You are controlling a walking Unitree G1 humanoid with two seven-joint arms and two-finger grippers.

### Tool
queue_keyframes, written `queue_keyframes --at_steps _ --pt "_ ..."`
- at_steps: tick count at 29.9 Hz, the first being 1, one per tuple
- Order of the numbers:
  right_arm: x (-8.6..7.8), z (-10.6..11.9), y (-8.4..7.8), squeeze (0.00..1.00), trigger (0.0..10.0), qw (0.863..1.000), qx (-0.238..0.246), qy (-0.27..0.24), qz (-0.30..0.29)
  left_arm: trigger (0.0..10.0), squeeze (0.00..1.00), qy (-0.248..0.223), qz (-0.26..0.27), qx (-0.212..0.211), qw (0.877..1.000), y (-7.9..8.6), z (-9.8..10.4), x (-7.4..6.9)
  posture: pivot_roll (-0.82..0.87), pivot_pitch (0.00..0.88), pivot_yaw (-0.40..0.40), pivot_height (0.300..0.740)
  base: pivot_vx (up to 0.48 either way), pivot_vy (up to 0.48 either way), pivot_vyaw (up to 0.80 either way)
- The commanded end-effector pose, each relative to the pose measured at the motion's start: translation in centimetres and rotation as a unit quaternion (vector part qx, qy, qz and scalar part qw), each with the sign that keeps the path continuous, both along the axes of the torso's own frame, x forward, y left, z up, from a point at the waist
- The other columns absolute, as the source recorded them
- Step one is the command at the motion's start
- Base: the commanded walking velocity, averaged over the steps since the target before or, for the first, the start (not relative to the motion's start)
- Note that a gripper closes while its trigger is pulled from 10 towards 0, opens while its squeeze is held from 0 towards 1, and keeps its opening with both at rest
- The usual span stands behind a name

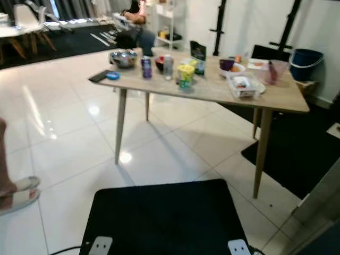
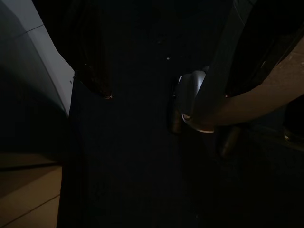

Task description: Restocking fridge

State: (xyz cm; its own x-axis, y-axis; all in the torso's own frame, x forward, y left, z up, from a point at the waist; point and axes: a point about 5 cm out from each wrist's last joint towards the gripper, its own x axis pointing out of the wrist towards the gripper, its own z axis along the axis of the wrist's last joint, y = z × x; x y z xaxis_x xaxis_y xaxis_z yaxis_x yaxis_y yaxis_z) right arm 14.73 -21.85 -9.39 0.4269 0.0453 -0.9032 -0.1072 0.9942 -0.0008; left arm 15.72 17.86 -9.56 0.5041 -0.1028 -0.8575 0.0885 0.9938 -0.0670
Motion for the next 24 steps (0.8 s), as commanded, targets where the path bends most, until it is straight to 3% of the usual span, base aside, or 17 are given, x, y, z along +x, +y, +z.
queue_keyframes --at_steps 1,8,11,15,21,24 --pt "-0.2 0.0 -0.1 0.00 10.0 1.000 -0.004 0.004 0.004 10.0 0.00 0.005 -0.001 -0.009 1.000 -0.3 -0.1 -0.1 -0.03 0.000 -0.010 0.740 0.000 0.000 0.00" --pt "-0.2 -0.1 0.0 0.00 10.0 1.000 -0.004 0.005 0.004 10.0 0.00 0.000 -0.003 -0.014 1.000 -0.6 0.1 0.4 -0.03 0.000 -0.012 0.740 0.000 0.000 0.00" --pt "-0.2 -0.1 0.0 0.00 10.0 1.000 -0.005 0.004 0.005 10.0 0.00 -0.009 -0.004 -0.023 1.000 -1.1 0.4 1.1 -0.02 0.000 0.025 0.740 0.000 0.000 0.00" --pt "-0.1 -0.1 0.2 0.00 10.0 1.000 -0.001 0.001 -0.004 10.0 0.00 -0.019 -0.011 -0.014 1.000 -0.6 0.7 1.8 0.00 0.000 0.027 0.740 0.000 0.000 0.00" --pt "0.0 -0.2 1.2 0.00 10.0 1.000 0.009 0.007 0.021 10.0 0.00 -0.037 0.042 -0.005 0.998 1.2 1.3 2.7 -0.01 0.000 -0.017 0.740 0.000 0.000 0.00" --pt "0.2 -0.1 1.1 0.00 10.0 0.999 -0.002 0.007 0.039 10.0 0.00 -0.032 0.076 -0.013 0.997 1.3 1.1 2.3 -0.02 0.000 -0.008 0.740 0.000 0.000 0.00"
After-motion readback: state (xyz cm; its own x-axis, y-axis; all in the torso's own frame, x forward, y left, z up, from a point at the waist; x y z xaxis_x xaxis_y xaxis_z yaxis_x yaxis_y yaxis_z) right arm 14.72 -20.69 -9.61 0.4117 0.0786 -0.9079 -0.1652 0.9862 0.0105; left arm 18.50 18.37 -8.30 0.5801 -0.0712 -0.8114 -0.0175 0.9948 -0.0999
